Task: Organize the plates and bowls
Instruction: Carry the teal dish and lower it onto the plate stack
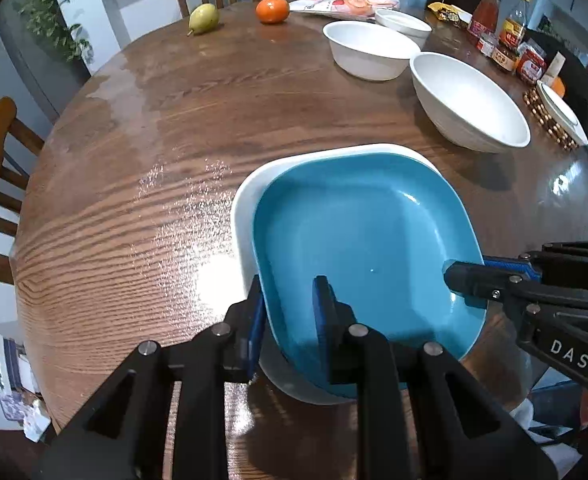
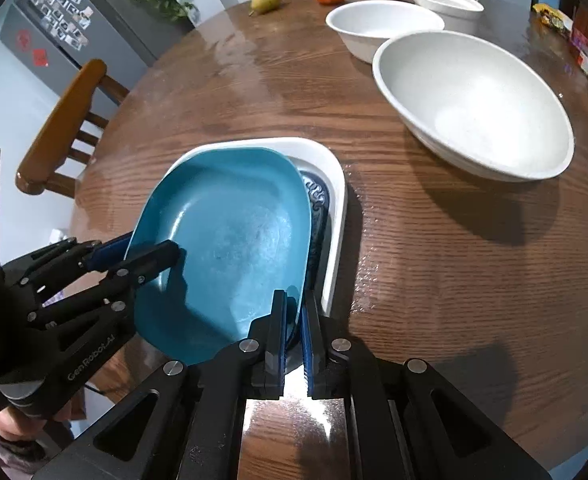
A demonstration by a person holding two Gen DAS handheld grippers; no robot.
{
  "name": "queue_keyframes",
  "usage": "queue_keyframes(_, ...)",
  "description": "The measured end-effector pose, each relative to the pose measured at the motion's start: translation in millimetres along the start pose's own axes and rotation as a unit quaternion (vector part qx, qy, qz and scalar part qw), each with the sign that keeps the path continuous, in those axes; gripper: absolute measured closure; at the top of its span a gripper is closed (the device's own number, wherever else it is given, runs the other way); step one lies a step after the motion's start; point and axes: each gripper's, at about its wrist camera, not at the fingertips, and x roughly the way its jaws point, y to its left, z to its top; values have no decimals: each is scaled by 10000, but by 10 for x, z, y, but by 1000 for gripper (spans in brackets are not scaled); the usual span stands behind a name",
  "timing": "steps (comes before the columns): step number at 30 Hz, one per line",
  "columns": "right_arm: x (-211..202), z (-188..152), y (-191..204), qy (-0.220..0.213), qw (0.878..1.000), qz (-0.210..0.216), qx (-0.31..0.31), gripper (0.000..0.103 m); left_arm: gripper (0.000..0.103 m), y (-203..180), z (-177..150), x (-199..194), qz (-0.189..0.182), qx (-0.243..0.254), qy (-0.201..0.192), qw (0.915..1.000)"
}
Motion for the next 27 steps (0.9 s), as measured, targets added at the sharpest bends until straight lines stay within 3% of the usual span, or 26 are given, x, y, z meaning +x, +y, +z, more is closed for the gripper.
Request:
queue_keyframes(9, 40, 73, 111, 88, 9992, -324, -206, 95, 81, -12, 103, 102, 90, 149, 31, 9998)
queue_keyframes(27, 178, 426, 154, -117, 9984, -438, -328, 95, 80, 162, 363, 240, 164, -72, -11, 9998)
